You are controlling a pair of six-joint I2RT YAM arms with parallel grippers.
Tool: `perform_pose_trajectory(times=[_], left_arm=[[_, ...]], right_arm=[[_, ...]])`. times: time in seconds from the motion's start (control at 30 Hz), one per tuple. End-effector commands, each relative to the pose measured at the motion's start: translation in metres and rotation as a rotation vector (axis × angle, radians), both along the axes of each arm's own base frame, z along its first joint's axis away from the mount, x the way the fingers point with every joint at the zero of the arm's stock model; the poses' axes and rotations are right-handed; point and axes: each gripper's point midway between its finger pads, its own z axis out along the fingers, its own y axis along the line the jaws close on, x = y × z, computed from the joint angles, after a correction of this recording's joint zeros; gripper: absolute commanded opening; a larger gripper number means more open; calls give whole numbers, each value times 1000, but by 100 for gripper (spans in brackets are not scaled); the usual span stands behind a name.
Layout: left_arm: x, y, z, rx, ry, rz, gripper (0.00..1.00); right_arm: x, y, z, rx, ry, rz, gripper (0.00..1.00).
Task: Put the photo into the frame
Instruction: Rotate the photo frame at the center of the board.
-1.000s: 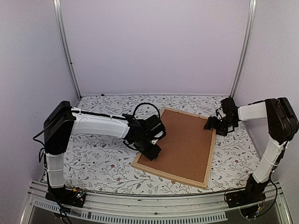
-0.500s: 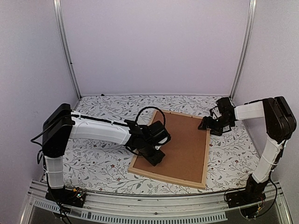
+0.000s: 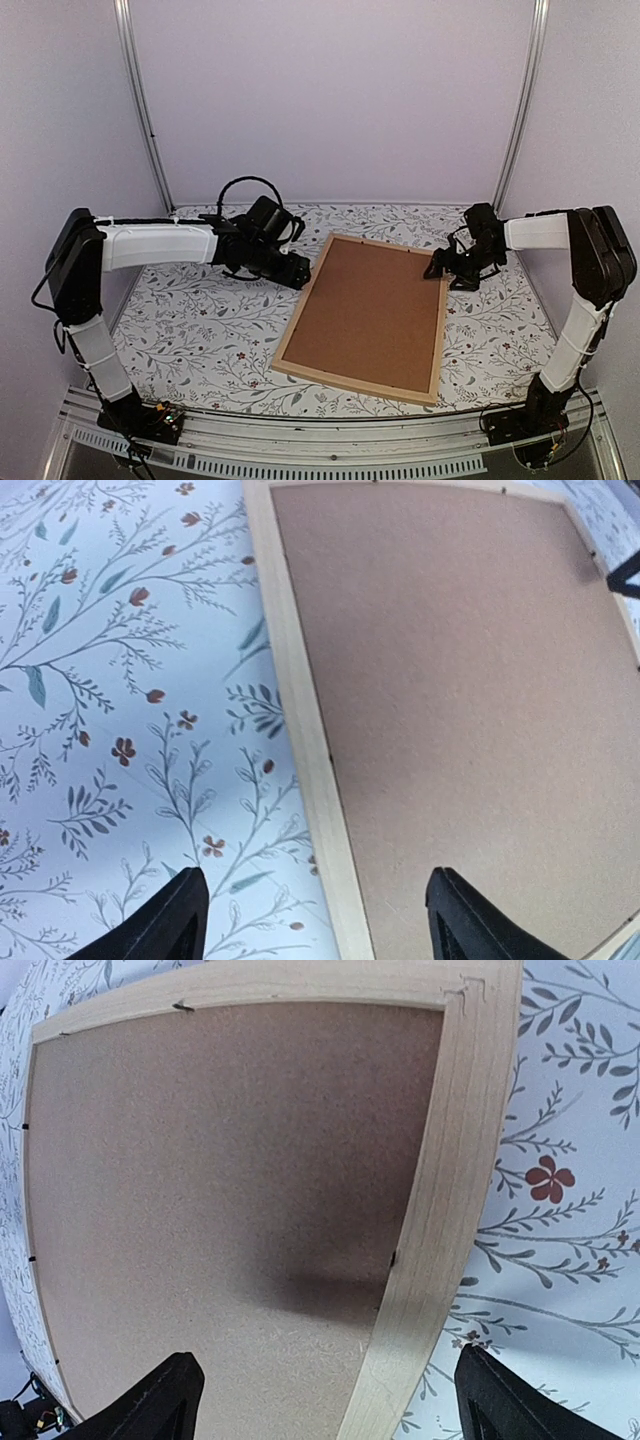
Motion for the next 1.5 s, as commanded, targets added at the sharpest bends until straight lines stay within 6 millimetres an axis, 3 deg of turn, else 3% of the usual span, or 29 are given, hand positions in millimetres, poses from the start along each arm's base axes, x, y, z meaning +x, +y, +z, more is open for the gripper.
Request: perform_pose_trajectory(times=[0.0,0.27,0.57,0.73,0.87,1.03,1.2,1.3,1.47], left_arm=[[26,6,1,-100,22,15,78],[50,0,-26,-171,110,6,77],[52,-13,-53,-187,180,-19,77],[37,-23,-63,-243,243,-68,73],[22,-17,-71,-254,274,-58,69],[-8,-7,-74,-246,300,-54,65],[-27,2,-59,-280,273,-23,64],[-16,16,-51,-252,219,35,66],[28,38,-35,-207,141,124,69]], right_arm=[[10,-3,15,-28,-32,21,91],[25,6,7,3,-40,52,89],[33,19,2,46,-42,86,86],[45,39,5,72,-69,152,85],[55,58,-1,88,-73,211,84],[73,78,8,121,-111,274,84],[88,80,12,97,-134,286,84],[92,77,14,80,-143,275,84],[91,70,10,43,-134,245,84]])
